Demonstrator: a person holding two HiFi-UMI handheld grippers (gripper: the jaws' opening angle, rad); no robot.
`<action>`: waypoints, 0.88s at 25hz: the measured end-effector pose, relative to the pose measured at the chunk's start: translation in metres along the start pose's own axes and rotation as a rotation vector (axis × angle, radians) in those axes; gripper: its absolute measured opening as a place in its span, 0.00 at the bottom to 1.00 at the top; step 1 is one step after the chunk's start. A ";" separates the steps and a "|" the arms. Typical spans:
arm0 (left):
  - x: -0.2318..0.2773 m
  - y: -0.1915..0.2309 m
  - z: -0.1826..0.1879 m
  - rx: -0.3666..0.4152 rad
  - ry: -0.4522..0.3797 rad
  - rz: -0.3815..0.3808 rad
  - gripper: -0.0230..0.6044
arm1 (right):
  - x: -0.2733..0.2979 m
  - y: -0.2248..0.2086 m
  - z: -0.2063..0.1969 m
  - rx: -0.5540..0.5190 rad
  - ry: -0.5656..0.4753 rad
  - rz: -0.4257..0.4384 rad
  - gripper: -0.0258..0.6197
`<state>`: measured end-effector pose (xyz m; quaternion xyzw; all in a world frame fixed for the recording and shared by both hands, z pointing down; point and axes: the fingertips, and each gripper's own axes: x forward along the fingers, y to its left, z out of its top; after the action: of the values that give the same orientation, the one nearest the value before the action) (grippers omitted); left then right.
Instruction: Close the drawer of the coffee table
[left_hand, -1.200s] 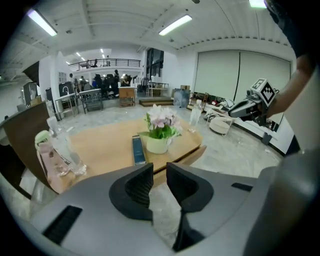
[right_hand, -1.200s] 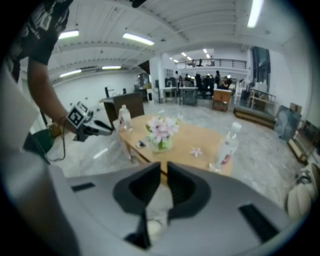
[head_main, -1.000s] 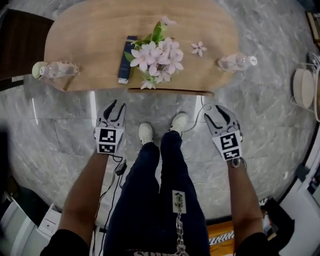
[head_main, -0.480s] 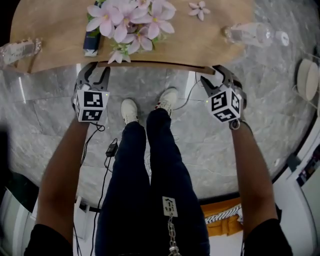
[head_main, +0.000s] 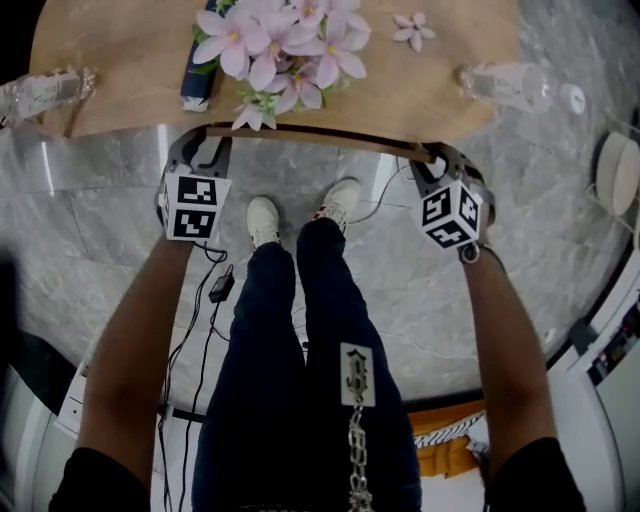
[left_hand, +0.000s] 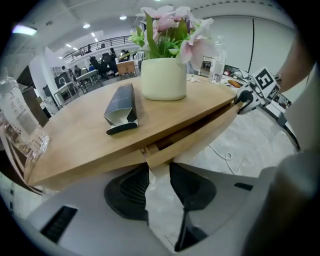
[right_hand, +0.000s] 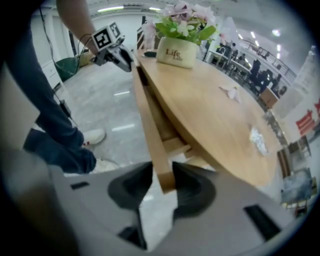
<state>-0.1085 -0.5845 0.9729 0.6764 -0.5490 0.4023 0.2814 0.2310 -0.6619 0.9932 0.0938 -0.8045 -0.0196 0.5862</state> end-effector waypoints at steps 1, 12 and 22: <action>-0.002 -0.003 -0.003 -0.001 0.004 -0.001 0.27 | -0.002 0.004 -0.002 -0.002 0.004 0.009 0.26; -0.046 -0.049 -0.078 -0.027 0.058 -0.030 0.26 | -0.023 0.086 -0.033 0.003 0.030 0.094 0.24; -0.054 -0.060 -0.099 -0.013 0.086 -0.048 0.26 | -0.024 0.112 -0.042 -0.045 0.043 0.122 0.23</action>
<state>-0.0776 -0.4613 0.9820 0.6695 -0.5229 0.4205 0.3187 0.2631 -0.5443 1.0000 0.0318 -0.7953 0.0001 0.6053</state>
